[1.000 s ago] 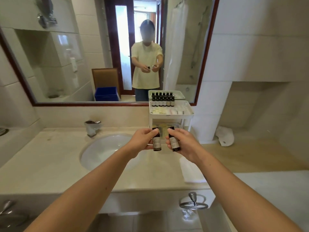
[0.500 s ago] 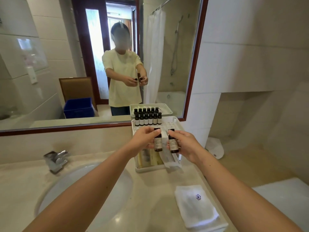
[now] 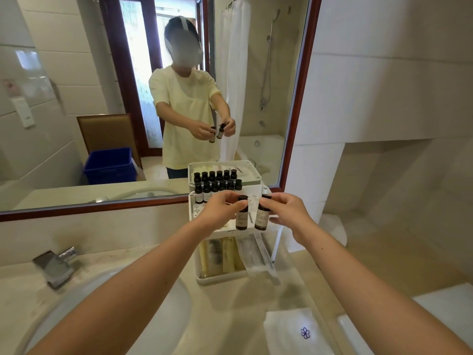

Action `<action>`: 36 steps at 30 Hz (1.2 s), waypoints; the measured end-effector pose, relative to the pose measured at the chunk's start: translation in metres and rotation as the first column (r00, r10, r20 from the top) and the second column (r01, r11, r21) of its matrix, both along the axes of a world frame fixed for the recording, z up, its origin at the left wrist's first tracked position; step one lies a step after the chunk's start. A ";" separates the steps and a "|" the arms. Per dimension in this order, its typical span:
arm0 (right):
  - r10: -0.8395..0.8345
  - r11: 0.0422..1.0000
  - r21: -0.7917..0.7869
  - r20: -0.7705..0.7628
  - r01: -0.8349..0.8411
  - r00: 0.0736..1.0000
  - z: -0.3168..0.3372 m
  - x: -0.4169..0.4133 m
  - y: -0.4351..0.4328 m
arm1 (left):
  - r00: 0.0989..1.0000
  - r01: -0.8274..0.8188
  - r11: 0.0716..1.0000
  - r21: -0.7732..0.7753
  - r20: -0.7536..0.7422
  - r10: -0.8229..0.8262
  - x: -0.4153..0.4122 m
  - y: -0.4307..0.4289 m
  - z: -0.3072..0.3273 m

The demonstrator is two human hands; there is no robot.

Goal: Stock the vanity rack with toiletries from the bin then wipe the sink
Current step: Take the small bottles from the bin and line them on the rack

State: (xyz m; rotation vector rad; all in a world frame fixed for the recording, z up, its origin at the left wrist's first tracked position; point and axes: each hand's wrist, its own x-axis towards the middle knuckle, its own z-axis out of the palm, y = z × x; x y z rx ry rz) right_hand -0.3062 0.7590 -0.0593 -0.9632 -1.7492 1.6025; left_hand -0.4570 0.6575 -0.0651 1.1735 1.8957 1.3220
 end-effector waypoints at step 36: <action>0.237 0.898 0.276 0.350 -0.342 0.906 -0.073 -0.142 0.237 | 0.573 -0.269 0.938 -0.220 -0.819 -0.028 -0.106 0.216 -0.046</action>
